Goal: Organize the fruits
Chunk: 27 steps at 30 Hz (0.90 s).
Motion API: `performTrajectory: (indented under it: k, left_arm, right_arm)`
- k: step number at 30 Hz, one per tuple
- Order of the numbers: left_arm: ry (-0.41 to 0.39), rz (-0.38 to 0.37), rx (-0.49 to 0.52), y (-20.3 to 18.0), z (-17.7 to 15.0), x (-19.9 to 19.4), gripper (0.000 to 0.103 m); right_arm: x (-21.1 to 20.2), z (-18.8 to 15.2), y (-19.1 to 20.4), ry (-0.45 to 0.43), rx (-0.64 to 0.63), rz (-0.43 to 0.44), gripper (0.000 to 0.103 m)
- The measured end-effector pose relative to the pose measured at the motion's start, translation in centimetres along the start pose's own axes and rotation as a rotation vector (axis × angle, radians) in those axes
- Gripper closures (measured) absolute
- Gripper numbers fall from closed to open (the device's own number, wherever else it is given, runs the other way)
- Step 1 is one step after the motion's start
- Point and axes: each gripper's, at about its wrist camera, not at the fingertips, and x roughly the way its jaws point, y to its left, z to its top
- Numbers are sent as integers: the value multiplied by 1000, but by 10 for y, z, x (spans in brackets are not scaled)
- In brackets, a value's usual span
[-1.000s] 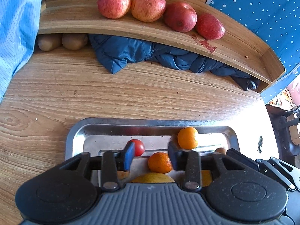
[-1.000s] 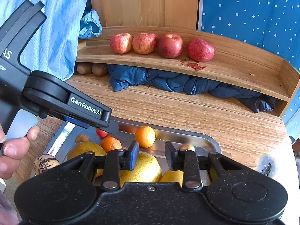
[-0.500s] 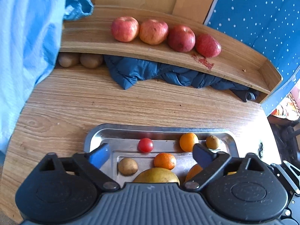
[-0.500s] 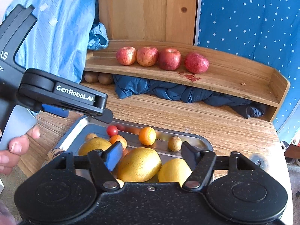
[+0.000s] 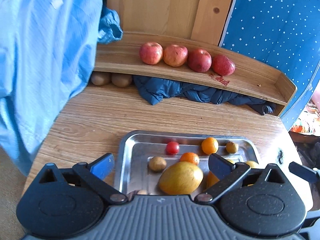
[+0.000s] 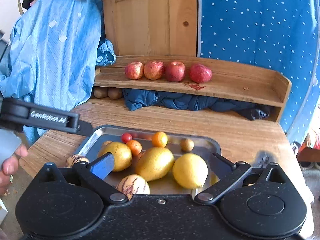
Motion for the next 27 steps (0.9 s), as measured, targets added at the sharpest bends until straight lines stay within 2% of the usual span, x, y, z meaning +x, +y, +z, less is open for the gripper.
performTrajectory:
  k: [7, 12, 21, 27]
  left_arm:
    - [-38, 59, 41, 12, -30, -27, 1]
    - [-57, 71, 57, 26, -52, -43, 1]
    - [-59, 39, 94, 42, -70, -57, 1]
    - [-70, 1, 111, 53, -81, -72, 1]
  right_arm:
    - [-12, -20, 14, 29, 27, 2, 1]
    - [-17, -29, 25, 44, 41, -16, 1]
    - [-42, -37, 47, 27, 98, -100, 1]
    - [-70, -56, 64, 1, 149, -161, 1]
